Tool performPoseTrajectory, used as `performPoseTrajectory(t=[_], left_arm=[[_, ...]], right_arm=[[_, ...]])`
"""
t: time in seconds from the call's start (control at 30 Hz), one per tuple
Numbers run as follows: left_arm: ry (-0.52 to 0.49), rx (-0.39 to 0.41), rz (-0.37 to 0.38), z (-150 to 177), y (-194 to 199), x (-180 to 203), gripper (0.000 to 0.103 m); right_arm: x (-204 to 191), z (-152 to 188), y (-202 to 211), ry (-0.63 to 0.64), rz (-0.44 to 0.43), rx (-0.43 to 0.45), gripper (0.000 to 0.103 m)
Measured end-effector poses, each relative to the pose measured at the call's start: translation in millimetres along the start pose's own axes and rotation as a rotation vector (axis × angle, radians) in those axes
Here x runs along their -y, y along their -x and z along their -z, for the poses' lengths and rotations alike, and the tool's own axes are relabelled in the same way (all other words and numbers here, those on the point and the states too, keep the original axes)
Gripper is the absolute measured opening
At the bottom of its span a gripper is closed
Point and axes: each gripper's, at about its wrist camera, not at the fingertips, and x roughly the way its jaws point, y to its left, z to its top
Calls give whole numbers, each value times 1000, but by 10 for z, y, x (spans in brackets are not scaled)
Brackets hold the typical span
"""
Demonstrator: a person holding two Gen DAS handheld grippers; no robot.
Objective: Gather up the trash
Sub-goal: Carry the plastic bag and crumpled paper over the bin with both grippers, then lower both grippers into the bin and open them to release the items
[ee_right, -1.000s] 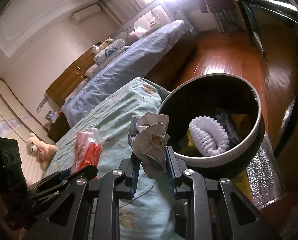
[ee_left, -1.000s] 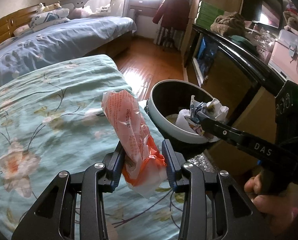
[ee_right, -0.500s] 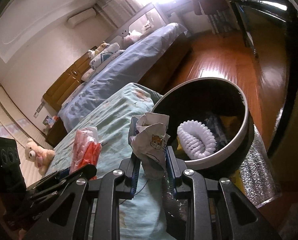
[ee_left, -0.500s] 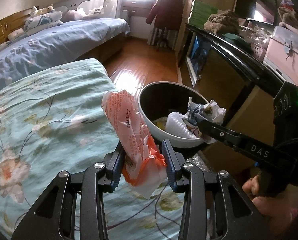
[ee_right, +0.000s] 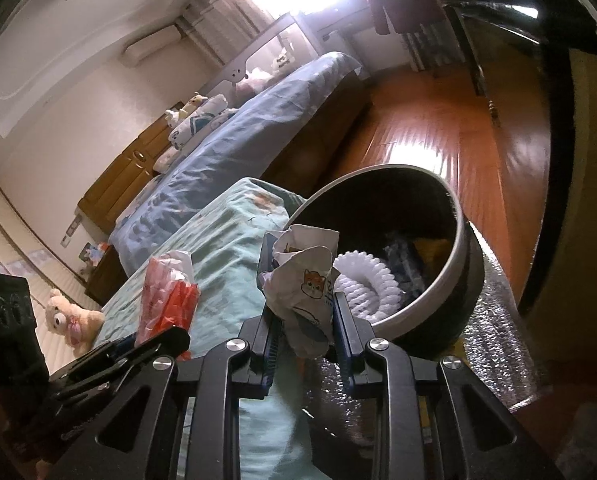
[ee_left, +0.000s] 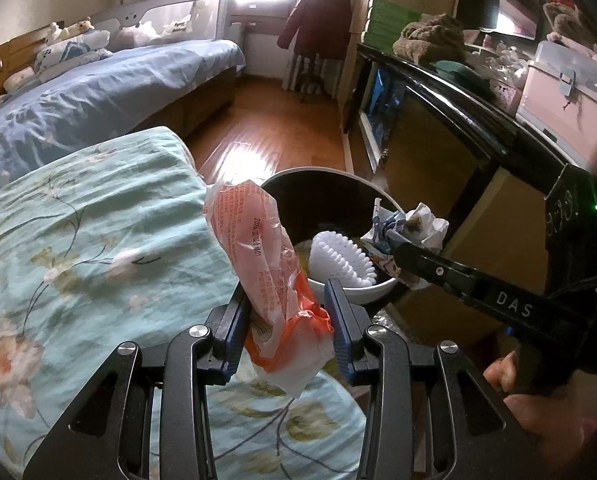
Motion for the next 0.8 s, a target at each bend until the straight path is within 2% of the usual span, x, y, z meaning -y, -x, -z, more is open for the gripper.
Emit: performPoseTrajectory(t=[0.8], left_arm=[[-47, -14, 0, -157, -200, 200, 36]], right_arm=[[187, -123, 16, -19, 37, 18, 26]])
